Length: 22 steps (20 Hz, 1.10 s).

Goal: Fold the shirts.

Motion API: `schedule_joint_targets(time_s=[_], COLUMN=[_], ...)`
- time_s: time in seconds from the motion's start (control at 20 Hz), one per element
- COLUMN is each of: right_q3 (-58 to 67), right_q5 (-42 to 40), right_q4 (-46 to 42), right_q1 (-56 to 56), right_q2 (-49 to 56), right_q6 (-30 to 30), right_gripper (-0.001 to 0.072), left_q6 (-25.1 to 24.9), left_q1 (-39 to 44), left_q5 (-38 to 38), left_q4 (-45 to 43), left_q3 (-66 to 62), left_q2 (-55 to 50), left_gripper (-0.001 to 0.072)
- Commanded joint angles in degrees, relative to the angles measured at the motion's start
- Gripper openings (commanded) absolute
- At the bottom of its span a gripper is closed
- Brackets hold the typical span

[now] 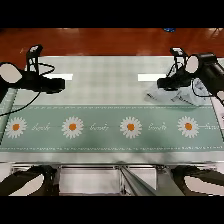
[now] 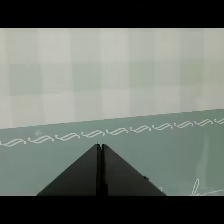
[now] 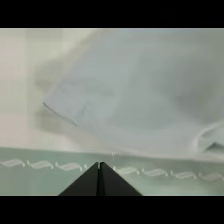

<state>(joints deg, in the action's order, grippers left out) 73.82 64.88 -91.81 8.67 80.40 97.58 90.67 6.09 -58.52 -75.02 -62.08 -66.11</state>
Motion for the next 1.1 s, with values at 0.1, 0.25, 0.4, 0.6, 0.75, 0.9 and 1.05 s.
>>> schedule_joint_targets(time_s=[0.1, 0.25, 0.4, 0.6, 0.75, 0.9, 1.05], right_q3=[5.7, 12.9, 13.3, 10.3, 7.6, 7.6, 7.6], right_q5=[-5.8, -4.4, -3.4, -1.0, -3.2, -5.4, -6.9], right_q4=[-11.7, -24.6, -23.1, -8.3, -1.5, 2.5, 8.6], right_q1=[0.0, -2.0, -10.1, -21.5, -24.7, -24.5, -24.5], right_q2=[-0.3, -0.3, 1.2, 7.8, 12.9, 18.2, 21.8], right_q6=[-0.7, 3.0, 9.3, 10.1, 8.4, 6.5, 4.9], right_gripper=[0.0416, 0.0416, 0.0416, 0.0408, 0.0408, 0.0408, 0.0408], left_q6=[0.0, 2.6, 5.1, 5.1, 5.2, 5.3, 5.3], left_q1=[-0.7, -3.6, -4.6, -3.5, -2.7, -2.4, -2.4], left_q5=[8.2, 7.5, 6.8, 6.0, 6.1, 6.0, 6.0], left_q4=[-6.9, -8.1, -8.1, -6.3, -5.6, -4.9, -4.4], left_q3=[-2.8, -9.0, -8.9, -2.3, 2.2, 4.2, 4.3], left_q2=[-1.3, -1.1, -0.9, -1.0, -1.1, -1.1, -1.3], left_gripper=[0.0511, 0.051, 0.0509, 0.051, 0.0509, 0.0509, 0.051])
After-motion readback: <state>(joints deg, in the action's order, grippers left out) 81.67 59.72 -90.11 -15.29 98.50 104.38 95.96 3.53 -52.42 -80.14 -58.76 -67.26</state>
